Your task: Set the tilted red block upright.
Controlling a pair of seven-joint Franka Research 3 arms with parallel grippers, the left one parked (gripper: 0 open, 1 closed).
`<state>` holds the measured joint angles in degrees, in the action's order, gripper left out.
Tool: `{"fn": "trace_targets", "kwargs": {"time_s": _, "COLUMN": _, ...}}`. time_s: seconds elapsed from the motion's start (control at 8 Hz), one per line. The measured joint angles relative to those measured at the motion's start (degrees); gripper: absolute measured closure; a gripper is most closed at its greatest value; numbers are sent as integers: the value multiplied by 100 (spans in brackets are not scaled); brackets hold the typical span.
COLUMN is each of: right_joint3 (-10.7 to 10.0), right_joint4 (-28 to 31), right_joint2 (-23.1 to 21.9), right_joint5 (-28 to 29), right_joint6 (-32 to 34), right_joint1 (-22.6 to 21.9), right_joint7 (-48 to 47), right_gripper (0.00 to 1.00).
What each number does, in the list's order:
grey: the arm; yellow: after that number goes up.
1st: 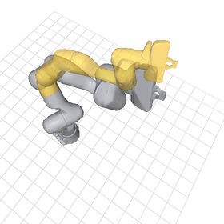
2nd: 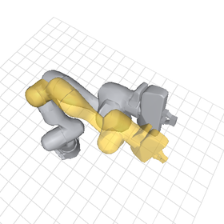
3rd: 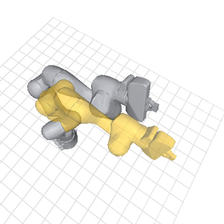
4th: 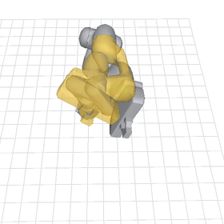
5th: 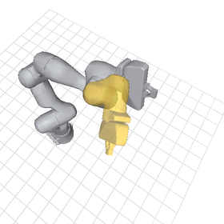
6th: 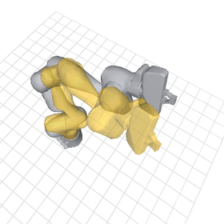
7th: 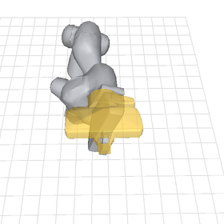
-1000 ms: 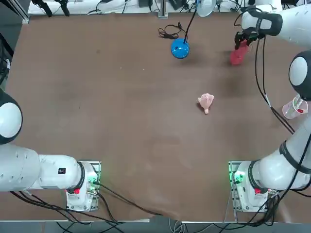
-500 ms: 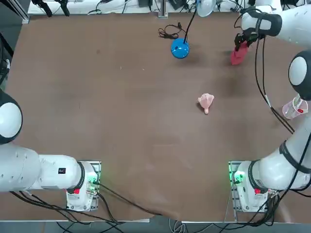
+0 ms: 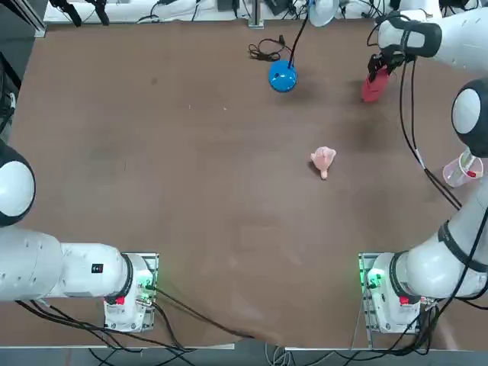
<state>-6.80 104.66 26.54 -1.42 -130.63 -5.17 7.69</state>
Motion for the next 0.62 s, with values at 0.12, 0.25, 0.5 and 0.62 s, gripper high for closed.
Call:
{"fn": "trace_targets", "kwargs": {"time_s": 0.12, "right_joint3": 0, "right_joint4": 0, "right_joint2": 15, "right_joint5": 0, "right_joint6": 0, "right_joint1": 0, "right_joint7": 28, "right_gripper": 28}}
{"fn": "trace_targets", "kwargs": {"time_s": 0.25, "right_joint3": 0, "right_joint4": 0, "right_joint2": 26, "right_joint5": 0, "right_joint6": 0, "right_joint1": 0, "right_joint7": 106, "right_gripper": 28}}
{"fn": "trace_targets", "kwargs": {"time_s": 0.5, "right_joint3": 0, "right_joint4": 0, "right_joint2": 32, "right_joint5": 0, "right_joint6": 0, "right_joint1": 0, "right_joint7": 215, "right_gripper": 28}}
{"fn": "trace_targets", "kwargs": {"time_s": 0.62, "right_joint3": 0, "right_joint4": 0, "right_joint2": 32, "right_joint5": 0, "right_joint6": 0, "right_joint1": 0, "right_joint7": 220, "right_gripper": 28}}
